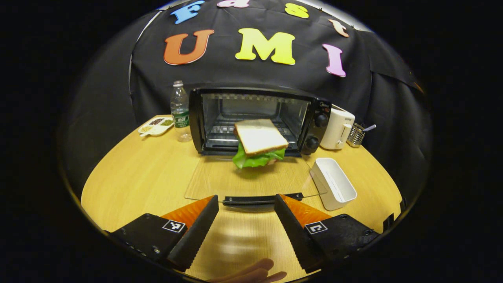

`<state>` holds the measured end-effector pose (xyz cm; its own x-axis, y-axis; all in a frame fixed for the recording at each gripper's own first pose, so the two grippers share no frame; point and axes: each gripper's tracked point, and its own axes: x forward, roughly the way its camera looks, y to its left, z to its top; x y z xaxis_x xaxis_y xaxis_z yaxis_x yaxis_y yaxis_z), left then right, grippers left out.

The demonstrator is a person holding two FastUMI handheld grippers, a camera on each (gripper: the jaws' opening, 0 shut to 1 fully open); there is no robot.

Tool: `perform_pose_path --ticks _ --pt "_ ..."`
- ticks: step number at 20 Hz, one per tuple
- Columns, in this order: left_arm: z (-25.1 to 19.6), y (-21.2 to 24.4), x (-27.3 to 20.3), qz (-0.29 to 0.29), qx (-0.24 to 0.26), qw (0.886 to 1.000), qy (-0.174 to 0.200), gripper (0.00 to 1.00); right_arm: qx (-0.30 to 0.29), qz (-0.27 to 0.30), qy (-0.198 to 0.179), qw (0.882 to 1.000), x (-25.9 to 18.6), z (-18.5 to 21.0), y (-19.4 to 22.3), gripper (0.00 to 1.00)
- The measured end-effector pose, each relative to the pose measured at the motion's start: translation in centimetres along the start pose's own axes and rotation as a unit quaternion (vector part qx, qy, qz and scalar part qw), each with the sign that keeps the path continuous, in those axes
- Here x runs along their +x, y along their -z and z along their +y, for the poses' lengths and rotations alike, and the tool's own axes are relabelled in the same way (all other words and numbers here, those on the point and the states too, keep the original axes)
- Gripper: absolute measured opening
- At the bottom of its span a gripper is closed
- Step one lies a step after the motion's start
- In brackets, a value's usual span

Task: Open the electric oven with the left hand, put the food in, and close the electric oven.

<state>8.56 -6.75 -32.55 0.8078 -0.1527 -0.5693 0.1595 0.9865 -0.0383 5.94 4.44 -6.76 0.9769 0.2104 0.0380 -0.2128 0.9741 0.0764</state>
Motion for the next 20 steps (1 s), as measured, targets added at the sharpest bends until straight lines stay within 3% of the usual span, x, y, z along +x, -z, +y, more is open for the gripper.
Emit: perform_pose_path --ticks 2,3,4,5,6,8,9,10,12,13,16,17,20 --pt "-0.8 1.6 0.8 0.023 0.005 1.0 0.001 0.94 0.005 0.017 0.013 1.0 -1.6 -1.2 0.4 0.89" --pt "-1.2 2.2 1.2 0.034 0.006 0.999 0.004 0.95 0.006 0.021 0.013 1.0 -2.3 -1.5 0.4 1.0" --pt "-1.8 2.8 1.4 0.045 0.008 0.999 0.007 0.95 0.006 0.022 0.012 1.0 -2.8 -1.6 0.3 0.9" --pt "-2.4 3.4 1.7 0.054 0.013 0.998 0.009 0.94 0.003 0.022 0.014 1.0 -3.3 -2.0 0.4 0.9" --pt "-2.8 3.7 2.0 0.061 0.021 0.998 0.007 0.94 -0.001 0.018 0.015 1.0 -3.8 -2.3 0.4 1.0" --pt "-3.3 4.2 2.6 0.071 0.03 0.997 0.009 0.94 0.001 0.005 0.018 1.0 -5.0 -2.8 0.0 1.0" --pt "-3.4 4.2 2.8 0.071 0.032 0.997 0.008 0.95 0.005 0.003 0.016 1.0 -5.5 -2.9 0.1 0.9" --pt "-3.4 4.2 3.1 0.072 0.031 0.997 0.009 0.95 0.007 0.001 0.013 1.0 -6.1 -2.9 0.2 0.89" --pt "-3.4 4.3 3.4 0.08 0.023 0.997 0.008 0.94 0.004 -0.005 0.012 1.0 -6.8 -3.1 0.1 0.89" --pt "-3.2 4.6 3.7 0.087 0.017 0.996 0.008 0.94 0.002 -0.007 0.014 1.0 -7.0 -3.4 0.0 1.0" --pt "-3.0 4.1 4.0 0.087 0.013 0.996 0.002 0.93 0.002 -0.01 0.011 1.0 -7.2 -3.6 0.2 1.0" --pt "-3.0 4.0 4.0 0.087 0.008 0.996 0.0 0.93 0.003 -0.011 0.014 1.0 -7.2 -3.9 0.1 0.9" --pt "-3.0 3.2 3.6 0.074 0.007 0.997 0.0 0.93 0.003 -0.006 0.02 1.0 -7.1 -4.4 0.9 0.89"
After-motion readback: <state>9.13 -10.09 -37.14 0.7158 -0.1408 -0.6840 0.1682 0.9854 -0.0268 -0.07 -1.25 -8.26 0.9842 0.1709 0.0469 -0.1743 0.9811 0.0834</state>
